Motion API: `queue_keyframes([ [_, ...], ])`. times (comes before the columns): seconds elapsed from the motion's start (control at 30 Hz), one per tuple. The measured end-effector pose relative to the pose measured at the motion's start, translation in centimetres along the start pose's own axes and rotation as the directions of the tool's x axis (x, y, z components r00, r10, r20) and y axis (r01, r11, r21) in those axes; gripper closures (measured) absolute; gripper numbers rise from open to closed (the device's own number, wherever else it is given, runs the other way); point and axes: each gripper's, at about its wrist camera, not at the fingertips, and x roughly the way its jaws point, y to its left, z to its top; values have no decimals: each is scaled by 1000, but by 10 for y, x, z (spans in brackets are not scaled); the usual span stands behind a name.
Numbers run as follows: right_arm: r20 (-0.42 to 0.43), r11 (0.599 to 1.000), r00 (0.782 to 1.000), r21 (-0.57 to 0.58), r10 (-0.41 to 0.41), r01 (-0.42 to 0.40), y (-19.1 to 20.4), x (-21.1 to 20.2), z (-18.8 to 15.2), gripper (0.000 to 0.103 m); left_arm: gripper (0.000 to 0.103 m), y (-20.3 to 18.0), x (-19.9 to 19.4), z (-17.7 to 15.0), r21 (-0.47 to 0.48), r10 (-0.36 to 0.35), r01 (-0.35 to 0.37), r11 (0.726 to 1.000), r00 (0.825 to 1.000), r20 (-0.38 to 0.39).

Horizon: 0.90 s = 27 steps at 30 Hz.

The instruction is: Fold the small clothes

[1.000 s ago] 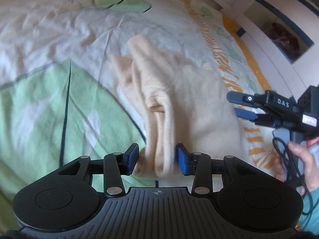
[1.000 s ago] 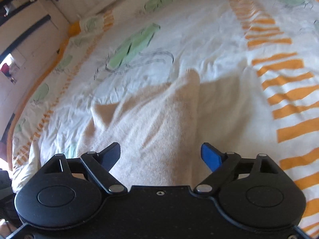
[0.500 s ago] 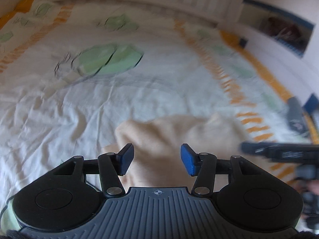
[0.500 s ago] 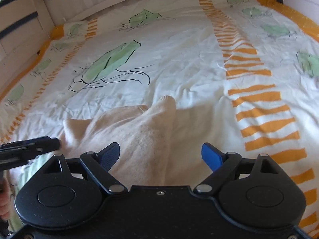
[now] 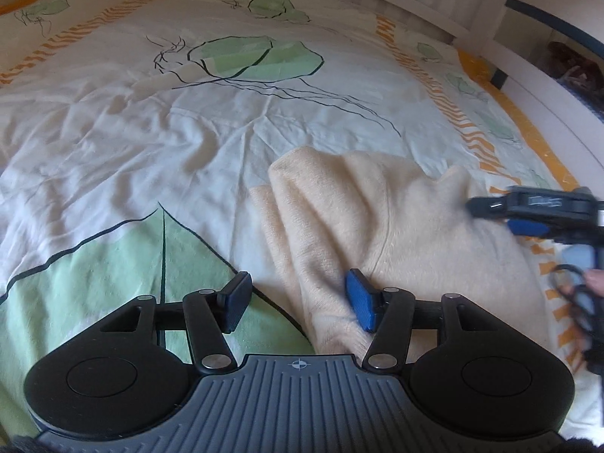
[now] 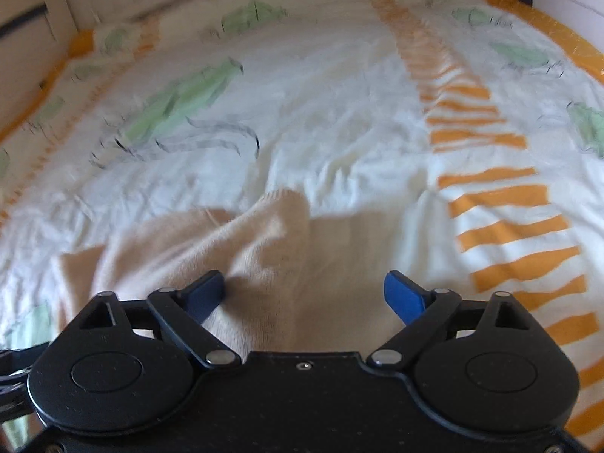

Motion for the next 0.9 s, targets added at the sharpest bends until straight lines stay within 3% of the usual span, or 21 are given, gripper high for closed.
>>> queue_keyframes([
  [0.07,-9,1000,1000,-11,-19,19,7,16,-3,0,48,-4,3,3,-2,11,-11,1000,1000,4],
  [0.17,18,995,998,-74,-66,68,21,24,-4,0,48,-5,3,2,-9,18,-18,1000,1000,11],
  [0.3,4,997,999,-74,-35,35,14,22,3,1,48,-5,4,2,-19,22,-21,1000,1000,14],
  [0.47,82,1000,997,-4,-8,8,-3,-11,2,1,50,-8,-7,7,-16,18,-18,1000,999,36],
  [0.67,148,999,989,32,19,-24,-17,-54,-12,1,50,-27,-35,30,72,6,-18,997,988,156],
  [0.9,110,999,993,-29,42,-39,3,-49,-24,1,50,-37,8,54,94,22,-33,995,993,119],
])
